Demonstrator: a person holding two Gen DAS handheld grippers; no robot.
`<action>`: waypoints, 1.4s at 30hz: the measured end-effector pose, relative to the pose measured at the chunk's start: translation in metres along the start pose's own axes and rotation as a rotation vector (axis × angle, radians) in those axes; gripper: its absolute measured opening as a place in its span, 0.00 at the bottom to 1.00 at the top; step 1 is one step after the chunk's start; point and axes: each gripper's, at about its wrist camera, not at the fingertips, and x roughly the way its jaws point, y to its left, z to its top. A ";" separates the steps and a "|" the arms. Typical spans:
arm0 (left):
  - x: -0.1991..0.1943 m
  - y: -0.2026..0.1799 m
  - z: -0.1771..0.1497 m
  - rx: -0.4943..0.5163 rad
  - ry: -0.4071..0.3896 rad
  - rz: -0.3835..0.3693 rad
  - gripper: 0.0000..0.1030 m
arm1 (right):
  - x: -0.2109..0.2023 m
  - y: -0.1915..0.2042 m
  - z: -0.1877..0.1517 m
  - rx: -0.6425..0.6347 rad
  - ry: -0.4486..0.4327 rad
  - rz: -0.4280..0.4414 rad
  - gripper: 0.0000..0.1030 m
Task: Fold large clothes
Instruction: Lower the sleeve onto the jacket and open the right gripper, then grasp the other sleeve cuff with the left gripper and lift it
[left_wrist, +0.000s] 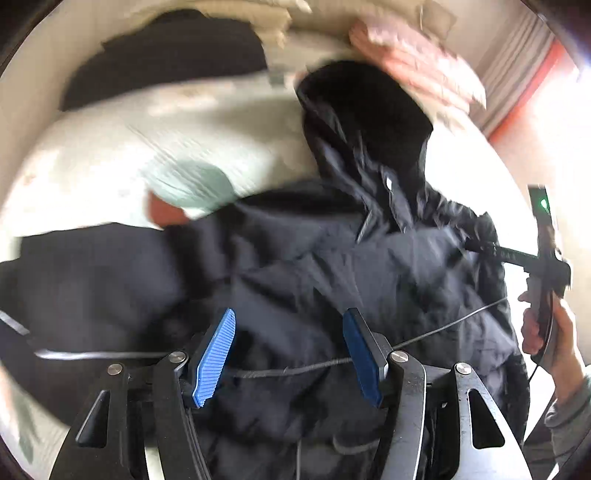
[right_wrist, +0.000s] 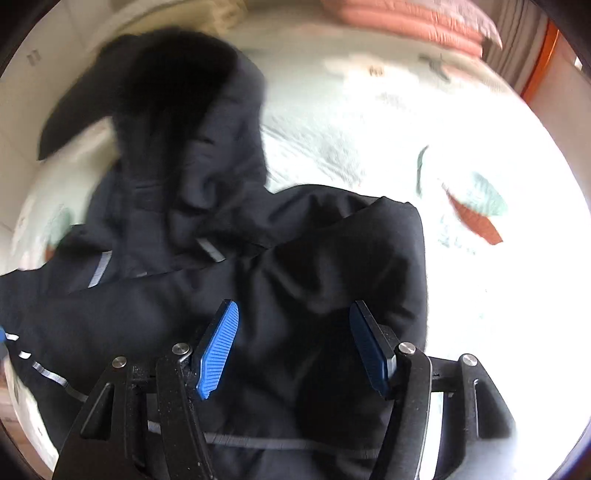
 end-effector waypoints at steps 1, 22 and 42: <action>0.016 0.002 -0.001 -0.010 0.035 0.012 0.61 | 0.007 -0.003 -0.003 -0.008 0.018 -0.008 0.64; -0.110 0.236 -0.079 -0.467 -0.095 0.223 0.69 | -0.065 0.099 -0.085 -0.205 -0.051 0.015 0.71; -0.054 0.461 -0.098 -0.894 -0.145 0.155 0.69 | -0.038 0.198 -0.113 -0.315 0.016 0.082 0.71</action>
